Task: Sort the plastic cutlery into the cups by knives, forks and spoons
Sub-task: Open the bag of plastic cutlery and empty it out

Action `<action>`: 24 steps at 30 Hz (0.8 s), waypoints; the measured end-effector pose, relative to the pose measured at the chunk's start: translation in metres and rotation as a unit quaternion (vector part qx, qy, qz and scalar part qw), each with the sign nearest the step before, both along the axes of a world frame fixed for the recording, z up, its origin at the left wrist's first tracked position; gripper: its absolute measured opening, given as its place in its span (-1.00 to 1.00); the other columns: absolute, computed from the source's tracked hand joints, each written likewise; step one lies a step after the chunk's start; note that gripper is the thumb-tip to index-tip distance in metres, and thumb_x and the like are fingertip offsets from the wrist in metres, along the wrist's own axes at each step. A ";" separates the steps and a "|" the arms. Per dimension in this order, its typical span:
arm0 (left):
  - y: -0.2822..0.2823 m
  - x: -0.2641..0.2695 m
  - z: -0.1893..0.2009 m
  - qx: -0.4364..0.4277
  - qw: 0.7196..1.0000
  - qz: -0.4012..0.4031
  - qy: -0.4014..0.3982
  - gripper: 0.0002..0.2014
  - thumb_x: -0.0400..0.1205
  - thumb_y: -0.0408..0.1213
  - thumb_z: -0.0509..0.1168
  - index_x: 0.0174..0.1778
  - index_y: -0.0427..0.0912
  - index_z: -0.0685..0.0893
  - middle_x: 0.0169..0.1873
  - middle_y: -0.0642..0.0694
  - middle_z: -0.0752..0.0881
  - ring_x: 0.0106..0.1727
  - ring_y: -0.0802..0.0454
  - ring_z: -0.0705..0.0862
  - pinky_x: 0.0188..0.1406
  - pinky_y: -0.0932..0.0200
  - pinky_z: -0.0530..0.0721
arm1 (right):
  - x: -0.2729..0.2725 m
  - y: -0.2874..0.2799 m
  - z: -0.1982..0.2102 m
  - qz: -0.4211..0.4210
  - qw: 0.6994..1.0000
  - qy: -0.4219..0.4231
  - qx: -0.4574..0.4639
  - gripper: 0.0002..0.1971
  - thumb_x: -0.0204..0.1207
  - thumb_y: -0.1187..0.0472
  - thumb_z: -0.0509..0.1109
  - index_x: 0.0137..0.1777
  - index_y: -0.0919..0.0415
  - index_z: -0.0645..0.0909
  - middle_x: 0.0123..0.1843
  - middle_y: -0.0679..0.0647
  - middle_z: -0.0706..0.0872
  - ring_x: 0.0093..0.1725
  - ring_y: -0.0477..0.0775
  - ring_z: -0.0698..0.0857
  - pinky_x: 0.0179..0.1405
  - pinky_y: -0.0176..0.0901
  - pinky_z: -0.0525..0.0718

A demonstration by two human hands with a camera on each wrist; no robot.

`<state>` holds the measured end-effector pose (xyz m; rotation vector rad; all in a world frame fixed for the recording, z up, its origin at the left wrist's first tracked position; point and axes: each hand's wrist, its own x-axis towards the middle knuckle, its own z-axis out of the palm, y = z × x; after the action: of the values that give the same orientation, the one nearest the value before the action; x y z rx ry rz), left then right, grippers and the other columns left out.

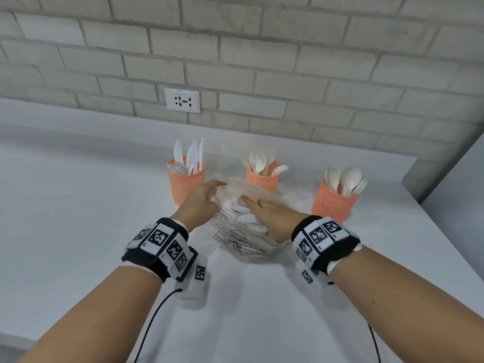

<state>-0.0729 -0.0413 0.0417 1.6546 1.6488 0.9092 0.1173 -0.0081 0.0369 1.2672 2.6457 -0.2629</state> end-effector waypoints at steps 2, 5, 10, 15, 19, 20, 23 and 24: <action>-0.002 -0.001 -0.001 -0.039 0.998 -0.034 0.037 -0.33 0.49 -0.61 0.21 0.50 -0.03 0.33 0.33 -0.17 0.39 0.25 -0.19 0.50 0.03 -0.02 0.67 | 0.004 0.005 0.003 -0.022 0.998 0.064 -0.006 -0.07 0.43 0.27 0.46 0.65 0.07 -0.08 0.45 0.23 0.50 0.37 0.21 0.53 0.35 0.04 0.55; -0.003 -0.003 0.001 -0.086 0.989 -0.075 0.095 -0.18 0.48 -0.57 0.30 0.59 0.05 0.13 0.34 -0.18 0.28 0.15 -0.16 0.48 -0.24 0.19 0.66 | 0.011 0.013 0.007 -0.056 0.989 0.139 0.001 -0.21 0.42 0.11 0.48 0.59 0.14 0.18 0.56 0.13 0.39 0.53 0.15 0.39 0.51 -0.01 0.38; -0.005 -0.006 -0.001 -0.089 0.992 -0.073 0.049 -0.23 0.49 -0.54 0.36 0.55 -0.01 0.19 0.24 -0.19 0.49 0.05 -0.13 0.61 -0.24 0.18 0.73 | 0.000 0.007 0.002 -0.042 0.997 -0.012 -0.063 -0.18 0.47 0.28 0.40 0.63 0.16 0.00 0.57 0.20 0.37 0.46 0.21 0.47 0.46 0.04 0.47; -0.009 -0.006 -0.005 -0.057 0.994 -0.069 0.062 -0.24 0.46 -0.51 0.38 0.54 -0.05 0.22 0.25 -0.15 0.50 0.15 -0.11 0.55 -0.05 0.03 0.71 | 0.000 0.007 0.000 -0.046 0.998 0.024 -0.023 -0.27 0.43 0.19 0.47 0.55 0.23 0.21 0.44 0.20 0.53 0.35 0.21 0.55 0.31 -0.04 0.56; -0.008 -0.007 -0.007 -0.028 0.990 -0.101 0.096 -0.23 0.46 -0.39 0.45 0.56 -0.06 0.25 0.39 -0.12 0.46 0.40 -0.11 0.46 0.29 0.06 0.53 | 0.005 0.010 -0.006 -0.079 0.994 0.052 -0.048 -0.46 0.41 0.09 0.48 0.33 0.31 0.47 0.24 0.24 0.65 0.14 0.17 0.62 0.11 -0.09 0.61; -0.007 -0.006 -0.007 -0.023 0.991 -0.097 0.094 -0.23 0.46 -0.39 0.44 0.57 -0.05 0.25 0.37 -0.12 0.46 0.39 -0.10 0.46 0.29 0.08 0.51 | 0.005 0.009 -0.005 -0.076 0.995 0.039 -0.059 -0.40 0.42 0.15 0.47 0.43 0.28 0.39 0.30 0.23 0.61 0.20 0.18 0.60 0.20 -0.06 0.60; -0.006 -0.003 -0.005 -0.029 0.994 -0.076 0.072 -0.25 0.49 -0.46 0.39 0.56 -0.04 0.23 0.27 -0.10 0.46 0.26 -0.06 0.47 0.15 0.15 0.49 | 0.003 0.006 -0.005 -0.061 0.995 0.031 -0.075 -0.15 0.39 0.37 0.46 0.61 0.20 0.07 0.45 0.23 0.45 0.34 0.21 0.53 0.26 -0.11 0.54; -0.006 -0.003 -0.004 -0.026 0.994 -0.072 0.072 -0.26 0.50 -0.48 0.37 0.55 -0.04 0.23 0.30 -0.12 0.48 0.28 -0.09 0.49 0.14 0.14 0.50 | 0.004 0.006 -0.005 -0.061 0.995 0.042 -0.073 -0.14 0.38 0.37 0.47 0.61 0.21 0.07 0.45 0.23 0.46 0.34 0.21 0.54 0.22 -0.13 0.54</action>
<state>-0.0759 -0.0471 0.0372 1.8129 1.6073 0.6850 0.1210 -0.0022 0.0320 1.3985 2.5668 -0.5298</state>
